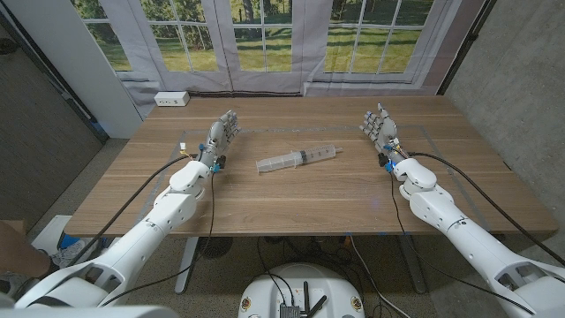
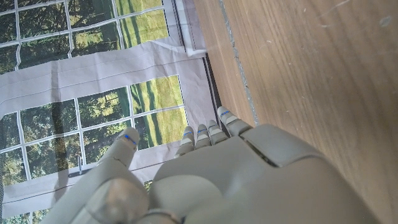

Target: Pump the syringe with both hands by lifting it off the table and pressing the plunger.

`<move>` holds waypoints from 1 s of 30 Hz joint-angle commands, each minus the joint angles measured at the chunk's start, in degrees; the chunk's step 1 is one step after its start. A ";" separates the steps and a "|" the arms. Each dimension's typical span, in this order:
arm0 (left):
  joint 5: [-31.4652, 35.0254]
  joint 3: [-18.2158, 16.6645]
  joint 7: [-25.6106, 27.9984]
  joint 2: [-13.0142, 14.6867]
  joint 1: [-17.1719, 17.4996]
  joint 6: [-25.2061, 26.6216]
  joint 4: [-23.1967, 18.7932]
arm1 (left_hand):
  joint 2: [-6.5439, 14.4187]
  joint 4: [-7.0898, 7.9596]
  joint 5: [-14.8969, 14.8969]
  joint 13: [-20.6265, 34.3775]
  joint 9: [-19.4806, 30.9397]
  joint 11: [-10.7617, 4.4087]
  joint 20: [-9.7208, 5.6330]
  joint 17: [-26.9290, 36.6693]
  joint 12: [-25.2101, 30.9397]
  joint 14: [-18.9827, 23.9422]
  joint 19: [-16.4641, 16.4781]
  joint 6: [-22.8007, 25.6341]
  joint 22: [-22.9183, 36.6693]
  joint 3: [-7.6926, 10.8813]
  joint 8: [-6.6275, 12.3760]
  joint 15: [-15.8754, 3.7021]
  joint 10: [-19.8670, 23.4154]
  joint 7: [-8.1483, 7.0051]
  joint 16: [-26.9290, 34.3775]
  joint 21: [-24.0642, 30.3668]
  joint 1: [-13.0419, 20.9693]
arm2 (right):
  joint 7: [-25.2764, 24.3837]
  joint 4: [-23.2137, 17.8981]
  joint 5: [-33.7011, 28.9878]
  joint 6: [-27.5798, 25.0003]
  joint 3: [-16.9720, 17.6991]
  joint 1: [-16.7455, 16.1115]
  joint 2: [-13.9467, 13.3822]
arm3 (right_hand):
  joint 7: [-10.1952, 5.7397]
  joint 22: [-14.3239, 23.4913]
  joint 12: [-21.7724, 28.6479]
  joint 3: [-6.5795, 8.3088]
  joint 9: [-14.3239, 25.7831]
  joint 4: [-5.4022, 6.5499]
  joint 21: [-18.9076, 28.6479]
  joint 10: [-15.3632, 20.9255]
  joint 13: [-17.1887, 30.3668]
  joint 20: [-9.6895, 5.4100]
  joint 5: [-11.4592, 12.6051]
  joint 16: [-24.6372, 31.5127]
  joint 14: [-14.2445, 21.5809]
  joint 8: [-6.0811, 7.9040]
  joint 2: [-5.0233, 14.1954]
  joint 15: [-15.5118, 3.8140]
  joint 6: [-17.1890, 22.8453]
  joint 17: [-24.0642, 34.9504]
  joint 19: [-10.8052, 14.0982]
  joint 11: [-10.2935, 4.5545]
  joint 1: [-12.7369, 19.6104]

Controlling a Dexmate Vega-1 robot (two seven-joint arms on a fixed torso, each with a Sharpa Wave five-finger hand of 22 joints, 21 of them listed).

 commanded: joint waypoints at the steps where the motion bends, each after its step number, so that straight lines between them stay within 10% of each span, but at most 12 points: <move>1: -1.27 -0.49 -2.07 0.49 -0.82 0.25 0.95 | 4.43 -0.24 0.29 0.29 0.07 0.25 -1.41 0.11 0.26 -0.36 0.60 0.10 0.06 0.47 0.23 0.05 -0.32 0.51 0.29 0.39 0.38 | -2.49 -0.98 -1.17 0.49 -0.19 -0.47 0.67 | -0.14 0.16 0.37 0.28 0.12 0.15 0.15 0.55 0.28 -0.83 0.31 0.40 0.06 0.35 1.87 -1.68 0.42 0.06 0.46 0.01 0.50; 30: 0.52 -1.42 5.36 2.83 3.01 3.71 -7.94 | 4.26 -1.84 0.17 0.26 0.06 -0.26 -0.55 -0.17 0.50 0.33 1.04 1.29 0.04 1.07 0.55 -0.20 0.52 -0.20 0.31 0.59 1.32 | -5.68 -11.20 -12.55 -5.59 -2.54 -0.22 -8.62 | -2.27 0.17 1.16 1.09 0.18 -2.04 -0.27 2.54 0.32 -0.58 0.50 0.98 2.51 1.15 0.87 -2.00 2.53 -2.04 1.95 0.28 3.45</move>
